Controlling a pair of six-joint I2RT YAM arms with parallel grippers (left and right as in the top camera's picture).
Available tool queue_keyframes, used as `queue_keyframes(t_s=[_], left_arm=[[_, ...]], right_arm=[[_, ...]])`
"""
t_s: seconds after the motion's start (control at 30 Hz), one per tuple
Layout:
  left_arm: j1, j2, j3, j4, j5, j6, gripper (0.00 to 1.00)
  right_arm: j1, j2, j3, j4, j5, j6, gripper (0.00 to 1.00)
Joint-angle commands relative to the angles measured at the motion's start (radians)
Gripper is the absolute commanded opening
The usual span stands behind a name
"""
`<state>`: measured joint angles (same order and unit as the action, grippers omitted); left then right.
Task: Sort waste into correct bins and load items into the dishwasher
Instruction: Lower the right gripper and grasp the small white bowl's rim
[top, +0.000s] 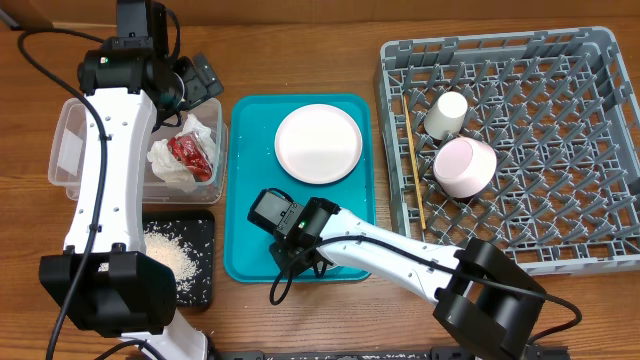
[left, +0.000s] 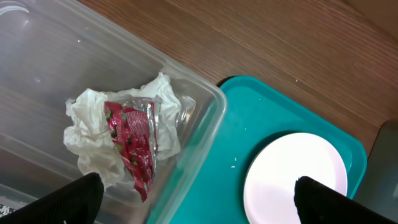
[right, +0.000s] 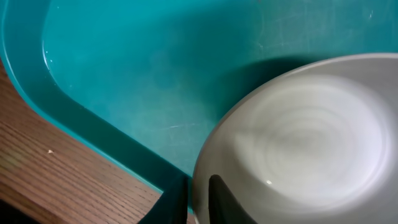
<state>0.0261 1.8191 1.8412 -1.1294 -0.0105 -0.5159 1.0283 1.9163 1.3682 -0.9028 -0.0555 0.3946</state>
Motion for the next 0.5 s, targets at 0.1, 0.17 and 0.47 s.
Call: queue_keyframes(t_s=[0.1,0.17,0.47], left_arm=[[-0.006,-0.014,0.014,0.004,0.004,0.012,1.0],[-0.006,-0.014,0.014,0.004,0.004,0.012,1.0],[-0.006,-0.014,0.014,0.004,0.004,0.012,1.0]], right_arm=[[0.004,0.008,-0.007,0.007,-0.006,0.026,0.15],[0.004,0.009,-0.007,0.008,-0.005,0.026,0.15],[0.004,0.02,-0.01,0.007,0.006,0.026,0.14]])
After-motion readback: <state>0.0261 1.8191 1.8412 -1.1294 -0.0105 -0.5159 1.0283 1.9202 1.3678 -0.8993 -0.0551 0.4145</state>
